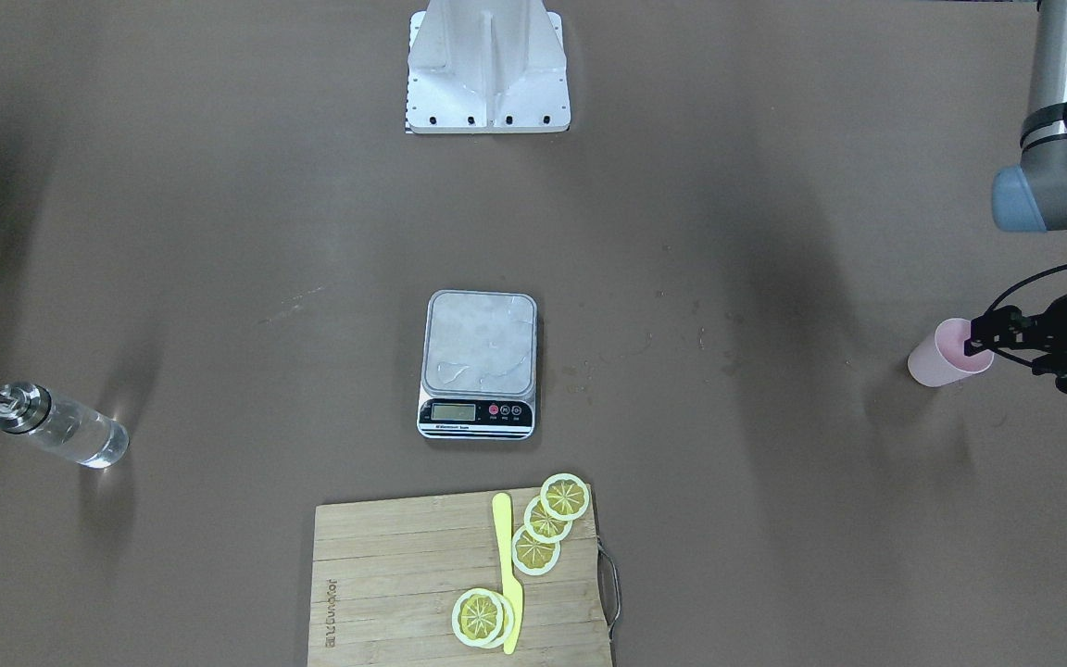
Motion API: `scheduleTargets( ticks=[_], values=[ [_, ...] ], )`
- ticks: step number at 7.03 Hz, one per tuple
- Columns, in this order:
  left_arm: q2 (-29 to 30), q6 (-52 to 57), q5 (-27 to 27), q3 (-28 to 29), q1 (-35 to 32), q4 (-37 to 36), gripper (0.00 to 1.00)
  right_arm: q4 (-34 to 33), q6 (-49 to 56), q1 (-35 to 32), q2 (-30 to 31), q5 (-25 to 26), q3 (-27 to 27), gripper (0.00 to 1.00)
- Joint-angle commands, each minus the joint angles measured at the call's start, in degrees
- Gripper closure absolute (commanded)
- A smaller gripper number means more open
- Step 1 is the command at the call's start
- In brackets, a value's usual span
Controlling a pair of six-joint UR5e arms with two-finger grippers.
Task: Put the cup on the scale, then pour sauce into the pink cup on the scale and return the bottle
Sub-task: 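Lower the left gripper onto the pink cup and close around it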
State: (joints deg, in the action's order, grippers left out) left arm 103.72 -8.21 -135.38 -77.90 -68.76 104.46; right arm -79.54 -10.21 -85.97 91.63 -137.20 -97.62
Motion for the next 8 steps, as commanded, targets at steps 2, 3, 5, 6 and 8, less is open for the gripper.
scheduleTargets(
  ticks=[2,3,5,6,8],
  values=[
    [-0.01,-1.1,0.02,-0.15,0.73,0.22,0.15,0.0,0.02,0.01,-0.13,0.09,0.15,0.0],
    [-0.01,-1.19,-0.06,-0.15,0.82,0.22,0.27,0.0,-0.07,0.01,-0.31,0.09,0.24,0.0],
    [0.08,-1.19,0.02,-0.15,0.9,0.22,0.59,0.0,-0.07,0.01,-0.4,0.09,0.33,0.0],
    [0.08,-1.11,0.02,-0.15,1.16,0.22,0.87,0.0,-0.07,0.01,-0.57,0.09,0.42,0.0],
    [0.25,-1.11,0.37,0.03,1.69,0.91,1.0,0.0,-0.07,0.01,-0.83,0.09,1.03,0.0]
  ],
)
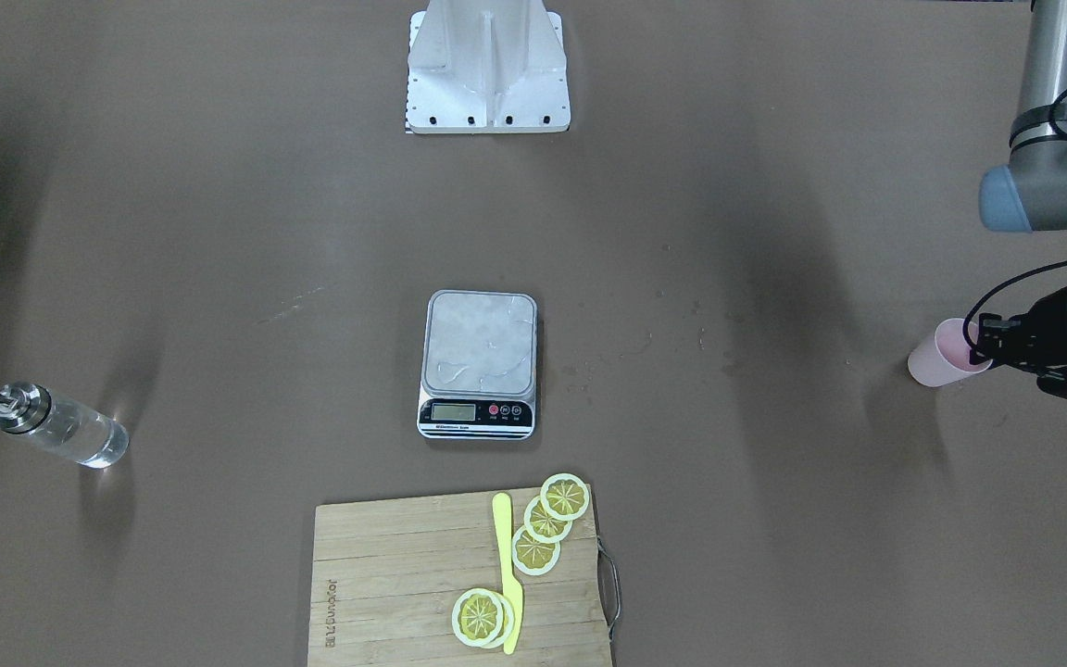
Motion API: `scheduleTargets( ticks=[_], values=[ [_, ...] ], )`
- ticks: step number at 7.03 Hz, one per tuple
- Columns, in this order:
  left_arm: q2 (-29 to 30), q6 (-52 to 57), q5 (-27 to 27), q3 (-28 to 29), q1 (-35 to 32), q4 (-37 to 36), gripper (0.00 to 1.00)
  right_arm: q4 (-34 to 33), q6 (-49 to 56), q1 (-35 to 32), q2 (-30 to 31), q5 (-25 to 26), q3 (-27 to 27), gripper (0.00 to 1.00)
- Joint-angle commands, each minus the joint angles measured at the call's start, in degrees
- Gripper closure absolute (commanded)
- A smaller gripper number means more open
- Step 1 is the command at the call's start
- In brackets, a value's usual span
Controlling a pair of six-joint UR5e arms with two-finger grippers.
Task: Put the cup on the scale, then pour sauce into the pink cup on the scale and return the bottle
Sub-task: 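Carry the pink cup with the left gripper over the scale tray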
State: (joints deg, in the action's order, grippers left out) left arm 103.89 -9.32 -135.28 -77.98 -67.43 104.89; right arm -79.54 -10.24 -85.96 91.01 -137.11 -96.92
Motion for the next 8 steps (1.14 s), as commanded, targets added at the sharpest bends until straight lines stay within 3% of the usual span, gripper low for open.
scheduleTargets(
  ticks=[1,4,6,8],
  values=[
    [0.43,-0.17,0.28,0.1,0.72,0.84,1.0,0.0,-0.04,0.0,-0.57,0.0,0.94,0.0],
    [8.49,-12.33,-0.33,-0.94,1.33,0.05,1.0,0.09,0.83,0.09,-0.49,-0.26,0.6,0.0],
    [12.98,-21.48,-0.34,-2.17,4.13,-0.3,1.0,6.73,0.93,0.52,0.65,-0.7,1.73,0.0],
    [17.29,-29.75,-0.08,-8.99,8.61,-9.12,1.0,12.63,3.37,2.45,0.48,-0.62,2.7,0.0]
  ],
)
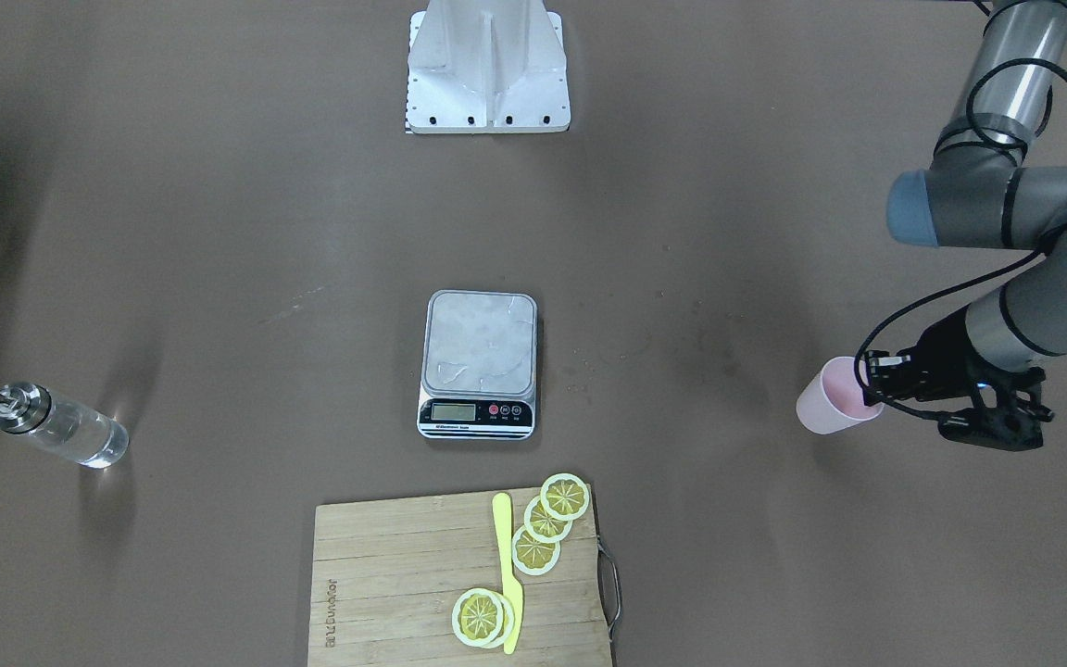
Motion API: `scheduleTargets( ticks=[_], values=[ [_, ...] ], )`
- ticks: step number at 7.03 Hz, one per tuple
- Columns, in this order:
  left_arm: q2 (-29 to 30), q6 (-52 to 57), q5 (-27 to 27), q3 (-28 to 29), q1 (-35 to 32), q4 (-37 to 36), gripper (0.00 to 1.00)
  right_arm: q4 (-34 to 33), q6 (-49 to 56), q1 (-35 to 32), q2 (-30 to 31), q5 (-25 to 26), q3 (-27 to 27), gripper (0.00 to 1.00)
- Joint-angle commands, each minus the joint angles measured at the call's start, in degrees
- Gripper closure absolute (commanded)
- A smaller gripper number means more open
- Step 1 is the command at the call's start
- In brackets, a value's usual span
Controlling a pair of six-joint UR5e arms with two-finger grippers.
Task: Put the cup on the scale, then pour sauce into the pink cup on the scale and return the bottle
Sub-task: 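Carry the pink cup with the left gripper over the scale tray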
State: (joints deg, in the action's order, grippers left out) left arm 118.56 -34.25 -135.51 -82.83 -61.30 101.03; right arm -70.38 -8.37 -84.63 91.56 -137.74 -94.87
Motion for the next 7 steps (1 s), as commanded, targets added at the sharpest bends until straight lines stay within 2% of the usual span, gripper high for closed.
scheduleTargets(
  ticks=[1,4,6,7],
  values=[
    [3.77,-8.78,0.42,-8.01,4.51,-8.62,1.0,3.67,2.13,2.35,-0.59,0.19,0.65,0.0],
    [9.84,-20.13,0.68,-8.31,9.18,-9.18,1.0,11.3,1.52,6.22,-2.51,0.55,3.8,0.0],
    [14.05,-24.96,4.52,-6.83,13.55,-9.18,1.0,11.58,1.34,7.54,-4.72,0.72,4.7,0.0],
    [17.9,-28.03,5.77,-3.6,15.32,-9.18,1.0,11.58,1.34,8.41,-6.12,0.72,5.57,0.0]
  ],
)
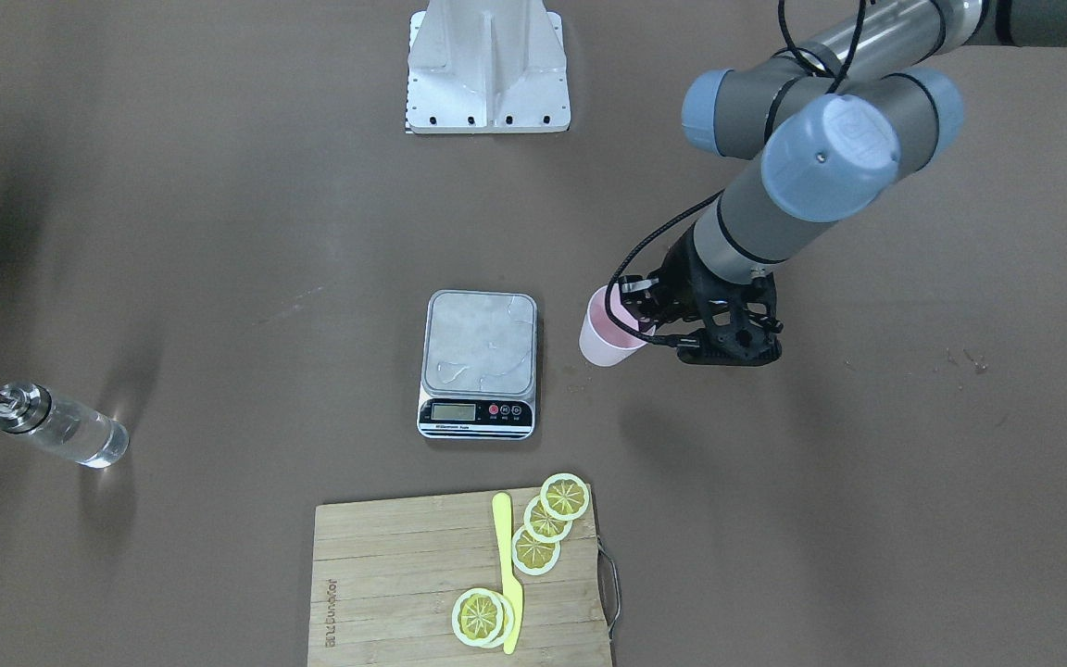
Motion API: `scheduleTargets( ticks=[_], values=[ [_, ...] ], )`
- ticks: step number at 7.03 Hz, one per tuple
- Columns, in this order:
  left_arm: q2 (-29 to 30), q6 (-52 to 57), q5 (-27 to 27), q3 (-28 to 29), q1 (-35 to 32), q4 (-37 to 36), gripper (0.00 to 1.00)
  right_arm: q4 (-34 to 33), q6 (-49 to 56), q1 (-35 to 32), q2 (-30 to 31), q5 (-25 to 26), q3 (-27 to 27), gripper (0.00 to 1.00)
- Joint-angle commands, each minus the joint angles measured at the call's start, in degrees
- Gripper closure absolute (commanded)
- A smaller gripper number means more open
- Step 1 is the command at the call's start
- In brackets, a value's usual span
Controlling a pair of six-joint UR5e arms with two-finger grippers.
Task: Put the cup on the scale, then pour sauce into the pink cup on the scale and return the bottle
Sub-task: 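Carry the pink cup with the left gripper over the scale tray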
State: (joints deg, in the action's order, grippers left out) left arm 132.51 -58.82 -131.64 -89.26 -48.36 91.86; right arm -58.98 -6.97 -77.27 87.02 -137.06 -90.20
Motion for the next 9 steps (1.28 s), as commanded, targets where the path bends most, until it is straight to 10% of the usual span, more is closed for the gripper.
scheduleTargets(
  ticks=[1,9],
  values=[
    [6.6,-4.45,2.0,5.21,2.66,-0.01,1.0,0.19,0.03,1.85,-2.38,0.04,1.16,0.0],
    [12.25,-6.92,8.75,12.53,8.19,1.04,1.0,0.62,-0.32,5.11,-6.17,1.71,3.36,0.0]
  ],
)
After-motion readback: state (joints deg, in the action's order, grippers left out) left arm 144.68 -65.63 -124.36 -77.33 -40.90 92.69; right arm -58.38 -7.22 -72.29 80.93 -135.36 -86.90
